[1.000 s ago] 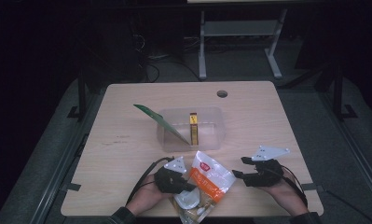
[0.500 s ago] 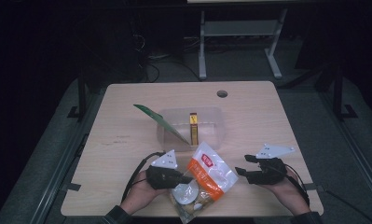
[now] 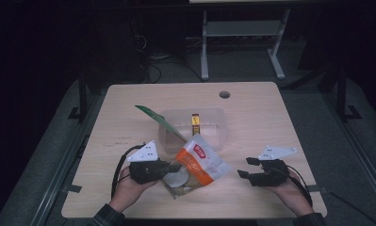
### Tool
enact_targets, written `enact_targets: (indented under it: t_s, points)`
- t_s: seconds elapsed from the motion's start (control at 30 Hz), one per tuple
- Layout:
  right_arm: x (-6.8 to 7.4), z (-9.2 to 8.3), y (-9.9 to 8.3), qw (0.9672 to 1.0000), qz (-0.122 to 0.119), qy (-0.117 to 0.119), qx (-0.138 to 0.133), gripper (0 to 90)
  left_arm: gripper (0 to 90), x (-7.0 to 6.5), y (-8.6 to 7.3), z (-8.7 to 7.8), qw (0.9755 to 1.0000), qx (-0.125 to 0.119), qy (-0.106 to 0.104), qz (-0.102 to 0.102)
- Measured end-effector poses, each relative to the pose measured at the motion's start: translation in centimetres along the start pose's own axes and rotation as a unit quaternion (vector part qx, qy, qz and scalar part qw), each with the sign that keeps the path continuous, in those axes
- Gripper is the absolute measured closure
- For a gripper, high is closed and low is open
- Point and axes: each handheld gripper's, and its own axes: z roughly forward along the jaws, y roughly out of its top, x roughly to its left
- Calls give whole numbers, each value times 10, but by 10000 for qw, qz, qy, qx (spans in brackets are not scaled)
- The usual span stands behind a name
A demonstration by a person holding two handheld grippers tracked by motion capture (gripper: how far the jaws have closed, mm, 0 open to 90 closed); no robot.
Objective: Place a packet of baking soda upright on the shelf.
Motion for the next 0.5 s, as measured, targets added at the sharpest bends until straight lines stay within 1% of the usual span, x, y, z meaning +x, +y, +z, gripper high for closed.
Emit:
enact_targets:
  t_s: [0.03, 0.13, 0.23, 0.33, 0.4, 0.43, 0.47, 0.5]
  points:
    - [1, 0, 0, 10000, 7, 95, -14, 384, 888, 0, 0, -2, 10000, -43, -6, -5]
    - [4, 2, 0, 9993, -83, 365, -44, 369, 888, -1, 0, -6, 9999, -147, 6, -44]
    - [8, 4, 1, 9975, -148, 681, -122, 345, 888, -2, 1, -11, 9996, -256, -16, -81]
    - [13, 2, 3, 9938, -184, 1037, -342, 330, 888, -5, 3, -15, 9995, -314, -47, -75]
    - [18, 2, 6, 9900, -118, 1301, -539, 319, 888, -6, 3, -18, 9994, -345, -47, -49]
    - [20, 2, 8, 9873, -116, 1452, -634, 303, 888, -7, 4, -19, 9993, -369, -49, -44]
    - [23, 3, 11, 9854, -111, 1554, -683, 285, 888, -7, 4, -20, 9992, -388, -48, -52]
    - [26, 4, 13, 9841, -140, 1603, -756, 276, 888, -8, 4, -21, 9992, -384, -42, -55]
